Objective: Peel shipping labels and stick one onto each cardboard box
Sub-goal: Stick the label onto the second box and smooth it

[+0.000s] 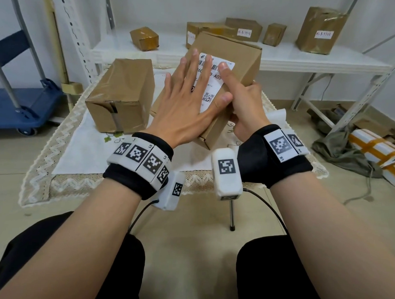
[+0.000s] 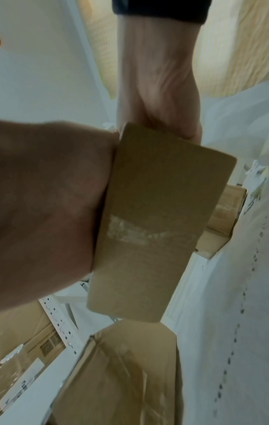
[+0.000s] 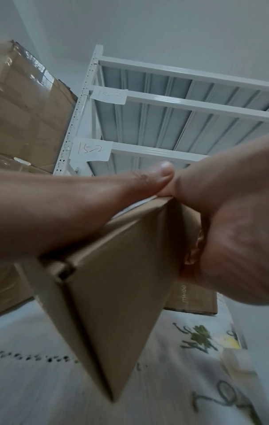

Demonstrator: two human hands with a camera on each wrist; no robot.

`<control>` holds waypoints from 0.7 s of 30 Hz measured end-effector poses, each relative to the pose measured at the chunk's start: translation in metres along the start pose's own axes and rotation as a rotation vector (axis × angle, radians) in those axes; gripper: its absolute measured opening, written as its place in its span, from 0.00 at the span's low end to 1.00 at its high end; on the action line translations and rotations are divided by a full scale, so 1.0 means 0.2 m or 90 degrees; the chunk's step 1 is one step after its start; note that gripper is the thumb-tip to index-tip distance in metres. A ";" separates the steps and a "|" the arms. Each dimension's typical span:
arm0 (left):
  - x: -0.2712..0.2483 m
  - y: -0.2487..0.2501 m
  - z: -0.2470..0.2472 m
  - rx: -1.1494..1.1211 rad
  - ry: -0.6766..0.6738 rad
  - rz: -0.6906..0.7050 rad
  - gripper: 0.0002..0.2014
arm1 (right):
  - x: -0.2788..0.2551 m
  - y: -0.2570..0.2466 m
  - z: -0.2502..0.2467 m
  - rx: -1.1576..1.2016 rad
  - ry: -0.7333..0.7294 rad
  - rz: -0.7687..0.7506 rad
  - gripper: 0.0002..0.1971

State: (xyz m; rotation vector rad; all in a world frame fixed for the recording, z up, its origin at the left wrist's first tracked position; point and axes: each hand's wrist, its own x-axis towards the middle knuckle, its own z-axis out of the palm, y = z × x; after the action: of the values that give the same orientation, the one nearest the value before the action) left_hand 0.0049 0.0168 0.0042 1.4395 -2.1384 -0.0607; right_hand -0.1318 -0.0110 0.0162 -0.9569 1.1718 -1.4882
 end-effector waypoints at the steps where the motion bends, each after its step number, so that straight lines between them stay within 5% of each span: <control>1: 0.00 0.00 0.00 -0.001 -0.003 0.006 0.40 | 0.01 -0.01 -0.01 0.005 0.005 0.002 0.44; 8: -0.04 0.03 0.03 0.004 -0.099 -0.004 0.46 | 0.02 -0.01 -0.05 0.000 0.044 0.021 0.41; 21: -0.01 0.03 0.02 -0.022 -0.035 0.018 0.49 | -0.03 -0.01 0.00 -0.047 -0.011 0.044 0.39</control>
State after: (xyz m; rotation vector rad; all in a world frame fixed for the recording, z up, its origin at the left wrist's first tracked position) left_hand -0.0017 0.0202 0.0016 1.4019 -2.1910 -0.1273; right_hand -0.1319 -0.0048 0.0186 -0.9666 1.2421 -1.3877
